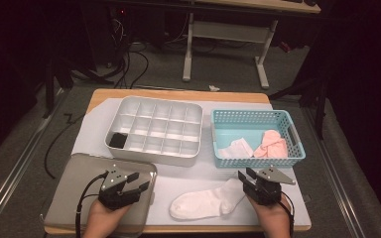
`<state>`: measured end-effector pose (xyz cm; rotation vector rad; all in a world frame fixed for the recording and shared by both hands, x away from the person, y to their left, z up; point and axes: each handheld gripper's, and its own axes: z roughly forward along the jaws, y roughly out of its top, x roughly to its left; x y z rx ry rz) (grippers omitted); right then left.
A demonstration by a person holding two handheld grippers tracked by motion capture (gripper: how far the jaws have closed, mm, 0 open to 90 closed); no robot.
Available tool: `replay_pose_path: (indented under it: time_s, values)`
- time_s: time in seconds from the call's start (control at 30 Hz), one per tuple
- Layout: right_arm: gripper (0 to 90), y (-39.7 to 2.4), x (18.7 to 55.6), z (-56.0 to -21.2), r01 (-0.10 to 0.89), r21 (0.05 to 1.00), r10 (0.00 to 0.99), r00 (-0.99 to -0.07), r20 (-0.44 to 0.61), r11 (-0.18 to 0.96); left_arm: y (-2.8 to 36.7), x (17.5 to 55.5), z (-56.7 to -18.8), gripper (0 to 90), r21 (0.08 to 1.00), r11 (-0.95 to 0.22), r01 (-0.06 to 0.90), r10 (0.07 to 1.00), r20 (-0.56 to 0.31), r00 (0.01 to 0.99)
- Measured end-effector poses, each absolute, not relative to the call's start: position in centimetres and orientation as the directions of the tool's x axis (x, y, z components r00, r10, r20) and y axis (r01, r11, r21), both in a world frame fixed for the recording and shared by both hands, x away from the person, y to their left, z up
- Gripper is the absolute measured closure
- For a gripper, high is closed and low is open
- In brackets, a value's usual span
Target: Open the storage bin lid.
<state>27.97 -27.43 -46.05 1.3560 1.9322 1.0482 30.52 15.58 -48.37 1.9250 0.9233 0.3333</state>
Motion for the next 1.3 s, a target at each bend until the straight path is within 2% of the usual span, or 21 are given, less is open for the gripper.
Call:
replay_pose_path:
  time_s: [0.27,0.47,0.8,1.17,1.3]
  values:
    - [60.3,-27.6,28.5,-44.9,0.492,0.856,0.928,-0.371,0.039,0.16,16.0,30.7,-48.5,43.7,0.845,-0.257,0.468,0.73,-0.147,0.667]
    - [59.5,-27.7,29.6,-43.2,0.47,0.865,0.927,-0.375,0.012,0.178,16.6,30.6,-48.3,43.2,0.853,-0.245,0.461,0.736,-0.145,0.661]
    - [59.2,-27.6,31.7,-42.0,0.485,0.852,0.935,-0.356,-0.011,0.195,16.9,30.6,-48.2,43.2,0.859,-0.23,0.457,0.733,-0.156,0.662]
    - [55.1,-28.5,35.9,-42.0,0.565,0.797,0.948,-0.315,-0.033,0.215,16.6,30.7,-48.4,43.2,0.856,-0.237,0.46,0.727,-0.158,0.669]
    - [52.2,-28.8,38.2,-42.5,0.623,0.748,0.951,-0.309,-0.035,0.23,16.6,30.7,-48.4,43.2,0.855,-0.241,0.46,0.724,-0.157,0.671]
